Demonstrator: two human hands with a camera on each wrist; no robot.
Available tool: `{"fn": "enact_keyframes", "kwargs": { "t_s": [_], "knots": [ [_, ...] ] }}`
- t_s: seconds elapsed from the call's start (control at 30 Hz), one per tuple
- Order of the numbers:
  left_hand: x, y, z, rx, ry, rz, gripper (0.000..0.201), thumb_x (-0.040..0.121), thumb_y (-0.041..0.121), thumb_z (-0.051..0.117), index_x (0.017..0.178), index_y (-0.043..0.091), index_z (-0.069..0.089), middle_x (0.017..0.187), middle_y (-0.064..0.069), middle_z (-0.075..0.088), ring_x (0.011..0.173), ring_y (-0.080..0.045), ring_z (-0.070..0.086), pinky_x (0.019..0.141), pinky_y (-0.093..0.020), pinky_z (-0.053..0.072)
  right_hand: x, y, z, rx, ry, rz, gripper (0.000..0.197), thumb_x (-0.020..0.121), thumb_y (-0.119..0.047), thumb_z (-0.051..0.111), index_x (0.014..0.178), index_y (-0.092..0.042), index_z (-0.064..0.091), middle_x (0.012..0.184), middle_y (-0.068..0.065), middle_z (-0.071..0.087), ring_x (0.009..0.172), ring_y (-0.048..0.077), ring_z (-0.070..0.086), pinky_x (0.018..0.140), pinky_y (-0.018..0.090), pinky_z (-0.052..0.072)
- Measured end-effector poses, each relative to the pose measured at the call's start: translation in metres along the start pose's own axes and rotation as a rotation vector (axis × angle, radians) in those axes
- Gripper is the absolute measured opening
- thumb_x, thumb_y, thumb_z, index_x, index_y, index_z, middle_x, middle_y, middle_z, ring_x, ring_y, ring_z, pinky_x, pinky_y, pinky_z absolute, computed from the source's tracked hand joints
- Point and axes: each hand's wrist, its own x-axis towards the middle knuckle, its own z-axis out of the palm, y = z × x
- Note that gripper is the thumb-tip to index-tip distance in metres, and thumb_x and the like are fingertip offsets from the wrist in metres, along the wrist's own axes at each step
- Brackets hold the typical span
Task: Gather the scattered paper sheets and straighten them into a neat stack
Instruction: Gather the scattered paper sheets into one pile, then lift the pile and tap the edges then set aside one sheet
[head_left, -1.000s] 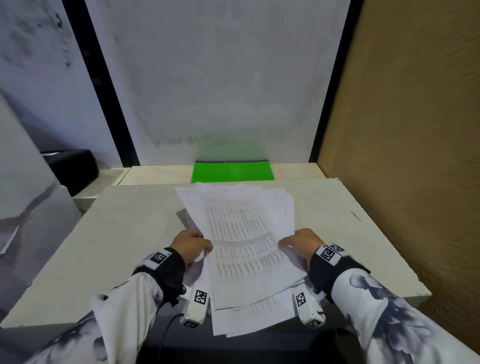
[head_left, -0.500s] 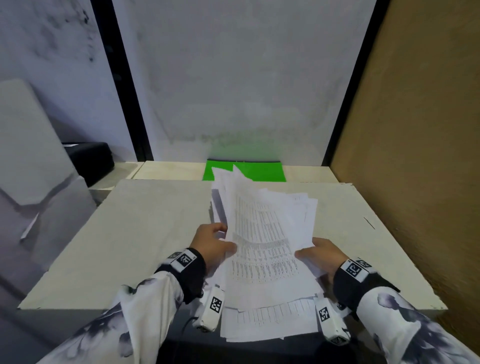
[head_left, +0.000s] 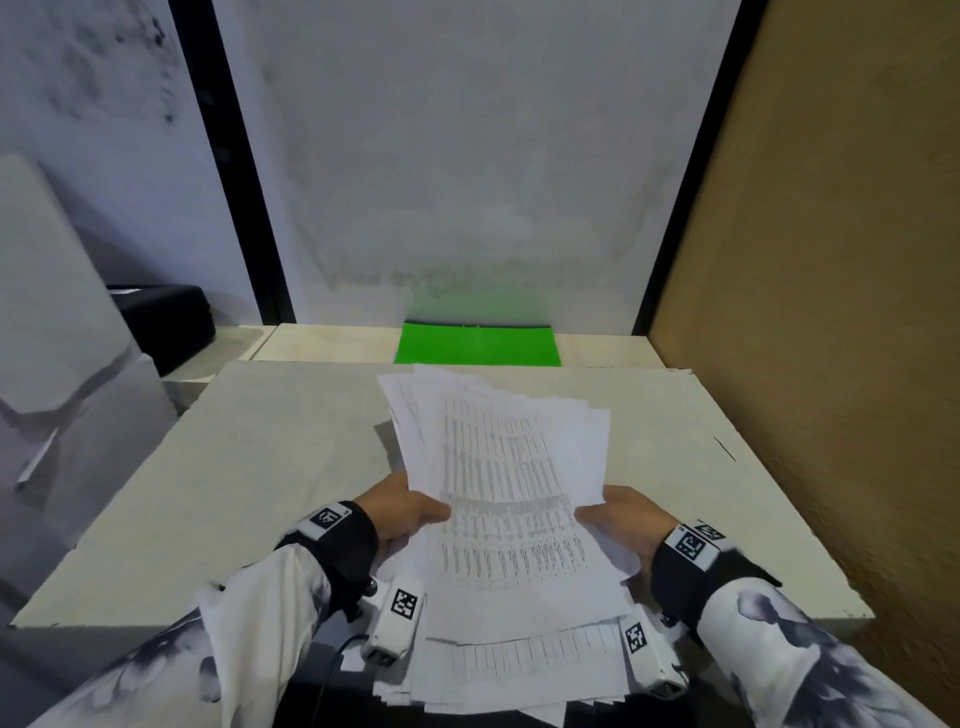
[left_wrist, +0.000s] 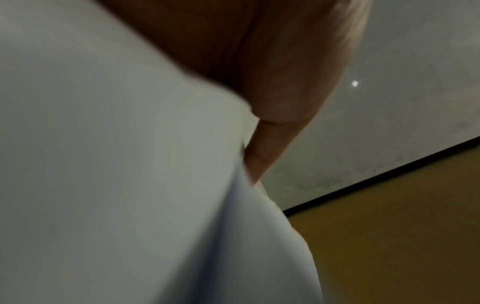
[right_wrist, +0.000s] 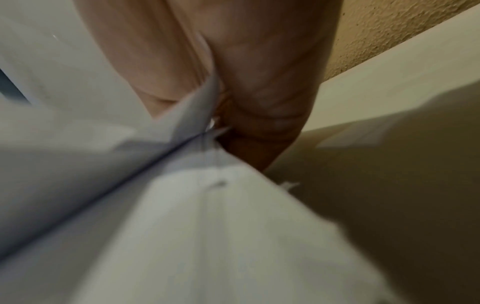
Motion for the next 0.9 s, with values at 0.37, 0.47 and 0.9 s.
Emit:
{"fn": "enact_keyframes", "kwargs": {
  "t_s": [0.37, 0.47, 0.9],
  "knots": [
    [-0.052, 0.066, -0.039, -0.053, 0.058, 0.521, 0.040, 0.087, 0.005, 0.071, 0.123, 0.020, 0.064, 0.114, 0.003, 0.075, 0.103, -0.013, 0.071, 0.088, -0.031, 0.058, -0.036, -0.049, -0.032, 0.321, 0.019, -0.420, 0.028, 0.093, -0.001, 0.066, 0.119, -0.011, 0.069, 0.113, 0.006, 0.078, 0.106, 0.035, 0.072, 0.078, 0.040, 0.057],
    [-0.048, 0.073, -0.043, -0.070, 0.093, 0.605, 0.032, 0.085, 0.007, 0.071, 0.117, 0.012, 0.069, 0.115, -0.005, 0.075, 0.106, -0.020, 0.071, 0.093, -0.035, 0.056, -0.044, -0.068, -0.034, 0.509, -0.084, -0.491, 0.044, 0.089, 0.005, 0.066, 0.131, -0.004, 0.061, 0.126, 0.015, 0.072, 0.118, 0.041, 0.066, 0.087, 0.045, 0.056],
    [-0.035, 0.054, -0.031, -0.362, 0.114, 0.673, 0.041, 0.064, 0.038, 0.090, 0.095, 0.015, 0.078, 0.095, -0.001, 0.078, 0.088, -0.014, 0.073, 0.078, -0.026, 0.057, -0.089, -0.101, -0.028, 0.332, -0.403, -0.829, 0.060, 0.076, 0.019, 0.073, 0.131, -0.004, 0.062, 0.129, 0.016, 0.070, 0.121, 0.028, 0.066, 0.099, 0.039, 0.056]
  ]
}}
